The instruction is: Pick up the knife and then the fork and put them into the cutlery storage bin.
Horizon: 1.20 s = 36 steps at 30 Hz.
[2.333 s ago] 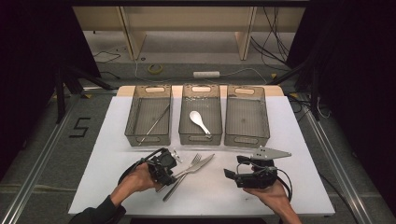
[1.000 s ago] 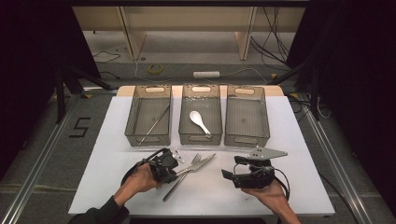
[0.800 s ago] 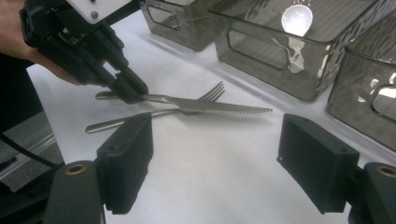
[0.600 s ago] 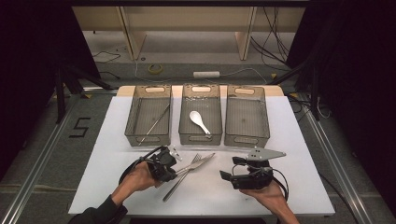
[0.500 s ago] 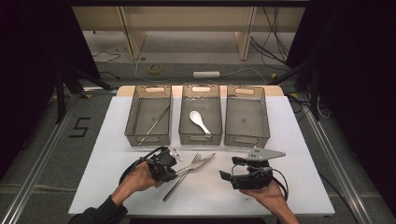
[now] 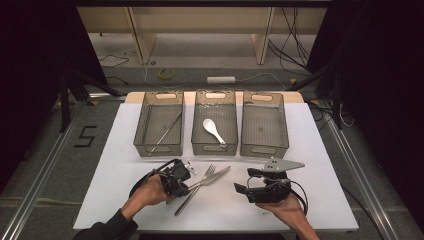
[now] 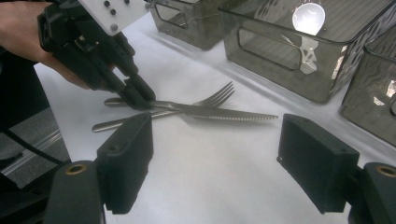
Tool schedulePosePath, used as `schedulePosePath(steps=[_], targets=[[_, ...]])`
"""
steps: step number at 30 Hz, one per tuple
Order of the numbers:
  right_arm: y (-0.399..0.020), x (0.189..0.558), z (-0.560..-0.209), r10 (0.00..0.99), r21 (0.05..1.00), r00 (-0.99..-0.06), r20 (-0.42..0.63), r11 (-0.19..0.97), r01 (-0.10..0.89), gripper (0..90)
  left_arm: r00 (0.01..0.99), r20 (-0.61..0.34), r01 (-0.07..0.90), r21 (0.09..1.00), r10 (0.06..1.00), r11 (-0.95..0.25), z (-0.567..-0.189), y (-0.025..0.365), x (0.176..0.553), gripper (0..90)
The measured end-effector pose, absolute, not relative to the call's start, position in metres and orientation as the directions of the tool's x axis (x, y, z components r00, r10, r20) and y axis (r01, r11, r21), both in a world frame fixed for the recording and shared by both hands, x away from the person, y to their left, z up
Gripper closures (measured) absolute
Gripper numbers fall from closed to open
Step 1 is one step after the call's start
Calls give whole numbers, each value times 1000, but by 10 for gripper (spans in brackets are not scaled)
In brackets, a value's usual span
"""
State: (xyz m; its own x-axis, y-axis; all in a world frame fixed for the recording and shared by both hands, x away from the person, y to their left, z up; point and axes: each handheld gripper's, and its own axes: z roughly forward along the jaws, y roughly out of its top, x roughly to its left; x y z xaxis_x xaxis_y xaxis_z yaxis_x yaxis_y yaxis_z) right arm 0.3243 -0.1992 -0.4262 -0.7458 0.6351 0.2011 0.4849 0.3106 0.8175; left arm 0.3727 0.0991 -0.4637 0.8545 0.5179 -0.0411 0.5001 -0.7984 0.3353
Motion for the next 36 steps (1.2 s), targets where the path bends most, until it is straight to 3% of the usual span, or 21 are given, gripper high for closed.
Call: schedulePosePath(steps=[17,29,36], targets=[[-195,326,-427,627,814,-750,210,312,489,279,862,37,476,283,506,-833,-462,87,368,790],[-187,322,-425,598,830,-782,173,339,443,287,861,-52,491,339,506,-802,-452,92,372,792],[-160,316,-426,530,830,-845,67,440,342,287,863,-76,490,362,499,-793,-444,92,371,792]])
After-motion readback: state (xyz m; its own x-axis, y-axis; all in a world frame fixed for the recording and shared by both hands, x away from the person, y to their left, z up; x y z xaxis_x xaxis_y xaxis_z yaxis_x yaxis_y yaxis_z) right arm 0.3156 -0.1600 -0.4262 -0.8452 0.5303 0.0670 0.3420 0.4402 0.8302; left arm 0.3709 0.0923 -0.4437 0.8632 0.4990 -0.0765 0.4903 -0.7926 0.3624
